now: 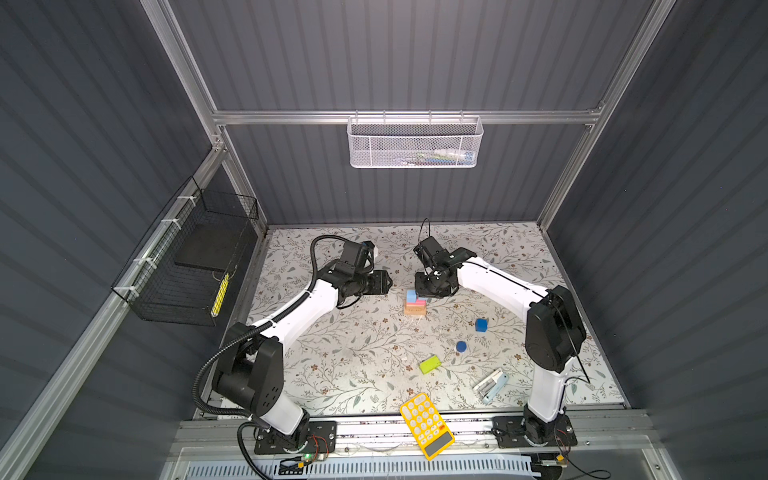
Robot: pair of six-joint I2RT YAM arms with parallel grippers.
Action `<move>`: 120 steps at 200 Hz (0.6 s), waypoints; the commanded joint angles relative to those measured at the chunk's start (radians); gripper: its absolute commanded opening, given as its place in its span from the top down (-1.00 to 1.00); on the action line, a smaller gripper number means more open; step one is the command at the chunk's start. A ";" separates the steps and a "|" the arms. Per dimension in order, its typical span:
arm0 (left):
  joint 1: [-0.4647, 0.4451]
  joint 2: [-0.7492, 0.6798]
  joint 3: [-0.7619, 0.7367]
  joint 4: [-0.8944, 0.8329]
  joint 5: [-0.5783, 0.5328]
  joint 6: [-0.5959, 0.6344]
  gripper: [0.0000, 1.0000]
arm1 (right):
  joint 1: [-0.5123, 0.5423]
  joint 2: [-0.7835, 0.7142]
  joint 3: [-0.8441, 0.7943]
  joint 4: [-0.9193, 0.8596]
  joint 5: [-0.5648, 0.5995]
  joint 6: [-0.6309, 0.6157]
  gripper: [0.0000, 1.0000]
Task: Build the wood block tower
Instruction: 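Lower the second light blue cube beside the first cube on the pink block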
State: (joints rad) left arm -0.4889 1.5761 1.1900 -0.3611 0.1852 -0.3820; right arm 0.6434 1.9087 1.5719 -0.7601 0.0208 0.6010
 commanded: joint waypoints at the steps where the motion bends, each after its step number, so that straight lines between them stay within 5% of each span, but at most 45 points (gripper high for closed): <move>1: 0.009 0.009 -0.005 -0.004 0.021 -0.007 -0.20 | 0.006 0.026 0.023 -0.017 -0.005 -0.004 0.36; 120: 0.009 0.013 -0.003 -0.006 0.026 -0.005 -0.20 | 0.007 0.035 0.023 -0.013 -0.005 0.000 0.31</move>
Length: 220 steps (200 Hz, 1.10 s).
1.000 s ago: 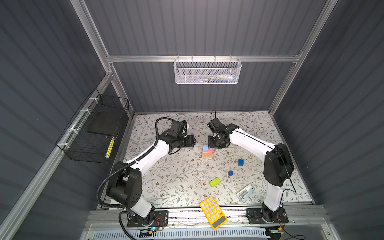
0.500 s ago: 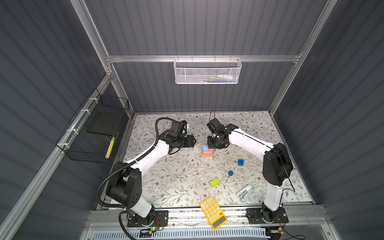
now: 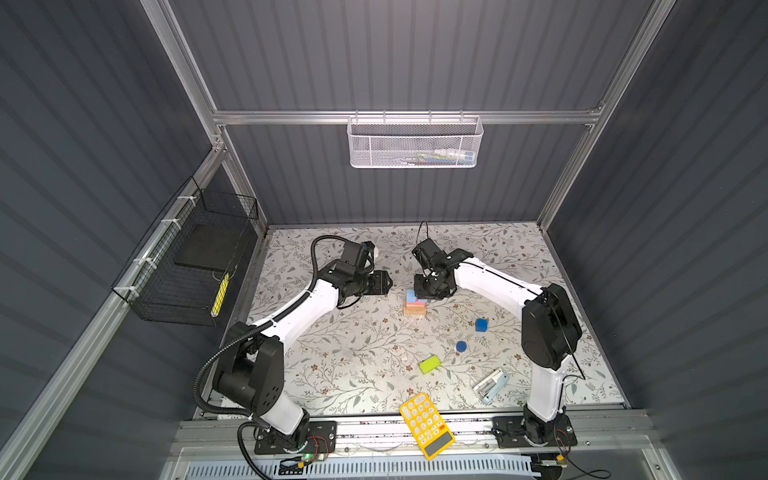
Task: Build the wood block tower
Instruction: 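Lower the second light blue cube beside the first cube on the pink block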
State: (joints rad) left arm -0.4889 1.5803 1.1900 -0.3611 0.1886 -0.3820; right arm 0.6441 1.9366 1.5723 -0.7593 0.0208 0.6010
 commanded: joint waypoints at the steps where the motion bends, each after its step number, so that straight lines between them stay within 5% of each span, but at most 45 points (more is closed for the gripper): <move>1: 0.009 0.009 -0.003 -0.005 0.023 -0.005 -0.20 | 0.006 0.007 0.023 -0.013 -0.005 0.000 0.31; 220: 0.009 0.018 0.009 -0.008 0.036 -0.002 -0.19 | 0.006 -0.014 0.022 -0.013 0.010 0.005 0.14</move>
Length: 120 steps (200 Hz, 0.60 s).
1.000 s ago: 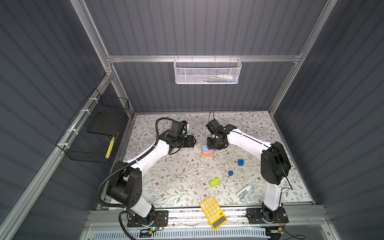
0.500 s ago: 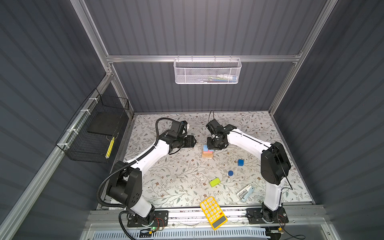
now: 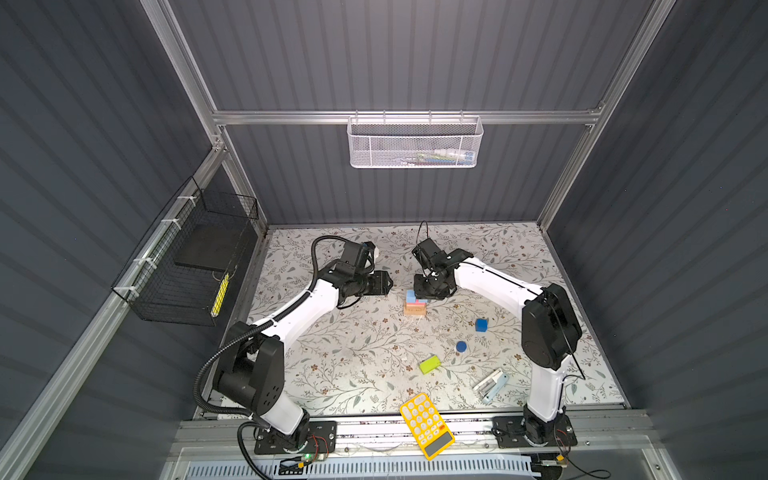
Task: Build the wood block tower
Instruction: 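Lower the second light blue cube beside the first cube on the pink block, then open the right gripper and raise it off the two light blue cubes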
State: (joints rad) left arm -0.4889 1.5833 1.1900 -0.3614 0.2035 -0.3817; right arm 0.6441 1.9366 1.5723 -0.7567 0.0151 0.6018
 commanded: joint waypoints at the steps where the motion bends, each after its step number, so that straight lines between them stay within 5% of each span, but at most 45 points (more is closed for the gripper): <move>1: 0.009 0.015 0.009 -0.008 0.021 -0.002 -0.19 | 0.005 -0.015 0.021 -0.016 0.017 0.005 0.14; 120: 0.009 0.020 0.013 -0.007 0.036 -0.005 -0.18 | 0.006 -0.063 -0.003 -0.007 0.028 0.016 0.09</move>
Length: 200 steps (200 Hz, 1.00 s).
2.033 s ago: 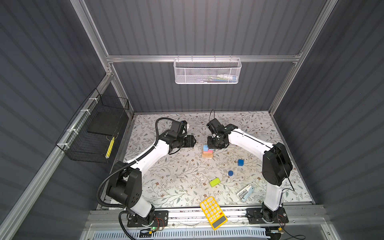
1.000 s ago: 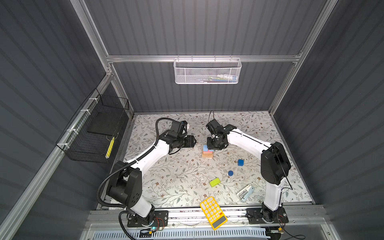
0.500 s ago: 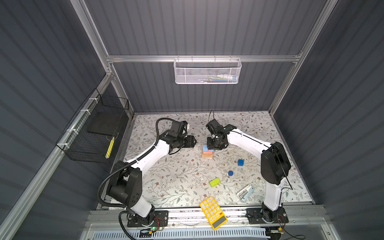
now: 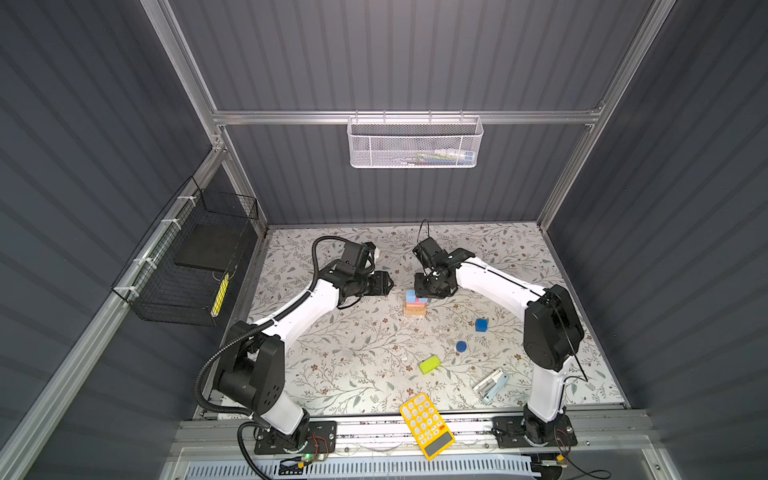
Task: Build the wood block tower
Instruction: 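Open the right gripper and raise it off the two light blue cubes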
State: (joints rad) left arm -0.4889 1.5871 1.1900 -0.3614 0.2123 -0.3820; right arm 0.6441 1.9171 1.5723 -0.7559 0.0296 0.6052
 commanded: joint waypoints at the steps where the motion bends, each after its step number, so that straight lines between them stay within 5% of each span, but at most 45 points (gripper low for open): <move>1: 0.009 0.016 0.013 -0.007 0.028 -0.005 -0.18 | 0.006 -0.044 -0.003 -0.008 0.014 0.013 0.09; 93: 0.009 0.029 0.014 -0.001 0.059 -0.021 -0.18 | 0.006 -0.148 -0.054 0.011 0.037 0.011 -0.26; 116: 0.008 0.027 0.007 0.017 0.080 -0.029 -0.20 | 0.003 -0.193 -0.090 0.038 0.042 0.001 -0.49; 142: 0.007 0.022 -0.011 0.047 0.099 -0.046 -0.21 | 0.000 -0.242 -0.141 0.075 0.041 -0.008 -0.98; 200: 0.003 0.046 -0.018 0.070 0.110 -0.084 -0.22 | -0.038 -0.336 -0.290 0.205 -0.040 -0.010 -0.98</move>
State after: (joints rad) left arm -0.4889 1.6058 1.1862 -0.3065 0.2985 -0.4362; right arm 0.6300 1.6115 1.3338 -0.6174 0.0311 0.6010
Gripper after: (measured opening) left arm 0.610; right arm 0.992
